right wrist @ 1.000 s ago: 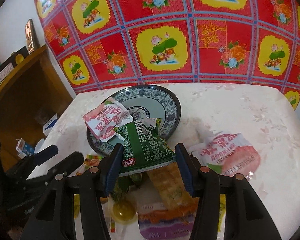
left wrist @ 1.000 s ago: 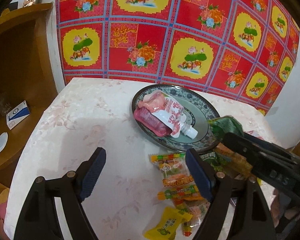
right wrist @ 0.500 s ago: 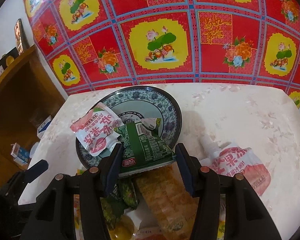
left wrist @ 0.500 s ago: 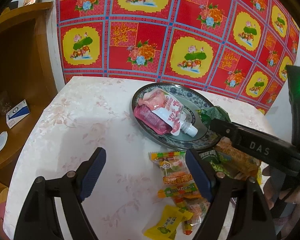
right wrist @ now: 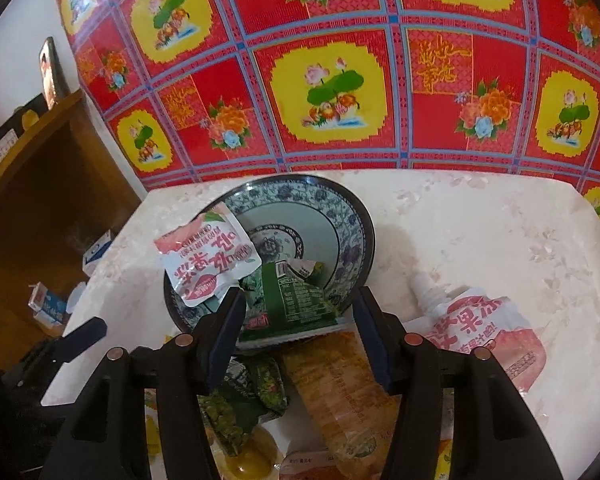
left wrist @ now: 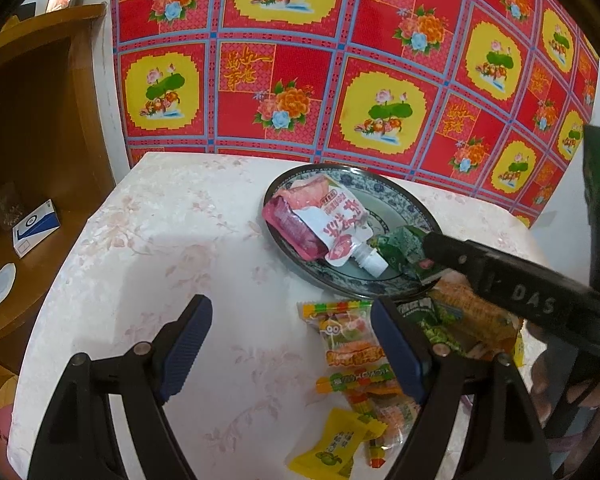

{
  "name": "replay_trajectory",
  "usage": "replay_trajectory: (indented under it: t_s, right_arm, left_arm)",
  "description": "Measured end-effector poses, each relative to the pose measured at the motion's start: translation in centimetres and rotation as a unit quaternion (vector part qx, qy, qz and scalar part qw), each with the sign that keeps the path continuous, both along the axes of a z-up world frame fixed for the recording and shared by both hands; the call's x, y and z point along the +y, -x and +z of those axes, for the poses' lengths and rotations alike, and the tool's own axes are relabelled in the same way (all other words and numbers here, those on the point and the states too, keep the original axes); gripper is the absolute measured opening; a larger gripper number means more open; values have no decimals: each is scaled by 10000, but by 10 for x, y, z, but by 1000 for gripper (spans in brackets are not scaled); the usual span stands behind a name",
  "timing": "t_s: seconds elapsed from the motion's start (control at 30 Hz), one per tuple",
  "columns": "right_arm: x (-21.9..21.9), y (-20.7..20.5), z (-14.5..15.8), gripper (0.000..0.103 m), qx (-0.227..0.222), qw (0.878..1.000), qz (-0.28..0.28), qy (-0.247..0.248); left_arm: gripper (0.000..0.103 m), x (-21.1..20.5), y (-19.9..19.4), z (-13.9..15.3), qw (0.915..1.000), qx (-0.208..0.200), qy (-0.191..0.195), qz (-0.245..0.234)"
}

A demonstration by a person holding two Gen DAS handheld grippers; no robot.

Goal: Organize snacks
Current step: 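Lower the green packet onto the plate and open the right gripper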

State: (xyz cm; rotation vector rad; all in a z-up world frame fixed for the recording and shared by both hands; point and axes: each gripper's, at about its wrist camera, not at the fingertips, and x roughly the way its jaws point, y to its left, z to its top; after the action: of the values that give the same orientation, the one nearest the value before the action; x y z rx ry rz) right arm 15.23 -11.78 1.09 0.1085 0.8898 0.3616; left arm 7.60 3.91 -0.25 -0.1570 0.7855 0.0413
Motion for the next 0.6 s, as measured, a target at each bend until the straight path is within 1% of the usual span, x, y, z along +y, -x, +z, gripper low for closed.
replay_trajectory:
  t_s: [0.33, 0.6]
  right_arm:
    - [-18, 28, 15, 57, -27, 9999, 6, -128]
    - [-29, 57, 22, 57, -154, 9998, 143, -15]
  left_arm:
    - [85, 1, 5, 5, 9999, -4, 109, -64]
    - [85, -6, 7, 5, 9997, 69, 107, -209]
